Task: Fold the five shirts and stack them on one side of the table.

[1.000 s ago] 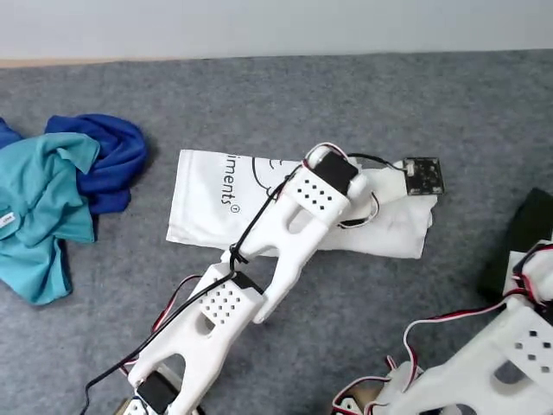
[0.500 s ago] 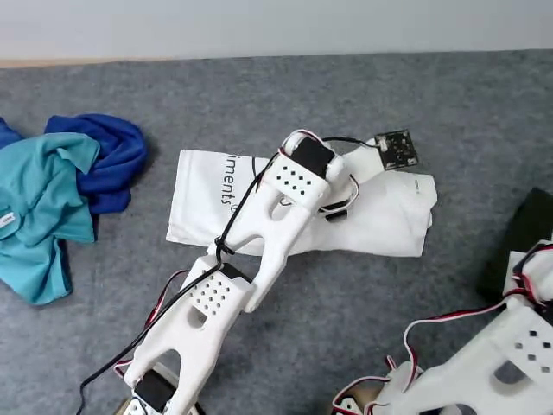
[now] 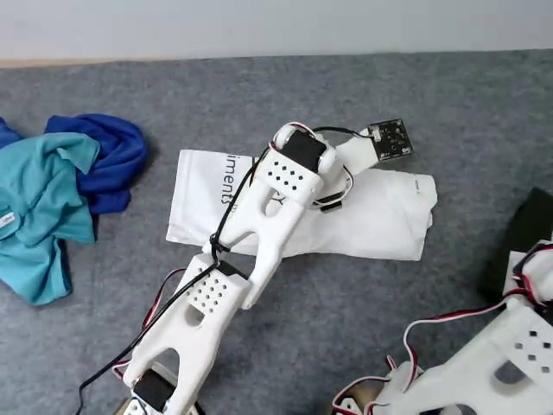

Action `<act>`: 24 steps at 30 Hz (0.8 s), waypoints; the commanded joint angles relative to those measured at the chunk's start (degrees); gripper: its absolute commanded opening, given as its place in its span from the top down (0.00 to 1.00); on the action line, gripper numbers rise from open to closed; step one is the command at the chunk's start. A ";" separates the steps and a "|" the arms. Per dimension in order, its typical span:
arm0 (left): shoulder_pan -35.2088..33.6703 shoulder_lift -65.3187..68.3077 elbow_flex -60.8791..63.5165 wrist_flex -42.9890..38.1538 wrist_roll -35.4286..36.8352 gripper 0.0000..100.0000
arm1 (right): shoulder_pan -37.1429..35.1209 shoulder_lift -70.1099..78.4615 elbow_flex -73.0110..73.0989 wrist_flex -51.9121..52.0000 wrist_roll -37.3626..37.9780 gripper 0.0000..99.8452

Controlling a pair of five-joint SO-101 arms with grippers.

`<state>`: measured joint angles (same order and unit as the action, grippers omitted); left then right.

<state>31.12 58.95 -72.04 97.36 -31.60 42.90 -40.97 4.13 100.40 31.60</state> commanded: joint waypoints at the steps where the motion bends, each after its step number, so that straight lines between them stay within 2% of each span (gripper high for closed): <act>1: -1.49 -3.96 -2.59 3.16 0.70 0.85 | 0.13 -1.45 -2.55 2.24 -0.26 0.94; 7: -2.11 -2.99 -1.63 3.25 0.70 0.91 | 0.13 -1.54 -2.55 2.24 -0.26 0.94; 13: 0.79 -2.73 8.75 2.55 0.53 0.91 | 0.31 -1.54 -2.55 2.24 -0.26 0.94; 16: 0.35 -2.81 11.56 -0.44 0.62 0.91 | 0.31 -1.54 -2.55 2.24 -0.26 0.94; 20: -1.76 -3.34 8.04 -2.20 0.62 0.91 | 0.22 -1.54 -2.55 2.24 -0.26 0.94; 24: -3.43 -3.34 -0.92 0.18 0.62 0.91 | 0.22 -1.54 -2.55 2.24 -0.26 0.94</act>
<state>29.01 58.95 -66.42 96.40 -31.34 42.90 -40.97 4.13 100.48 31.60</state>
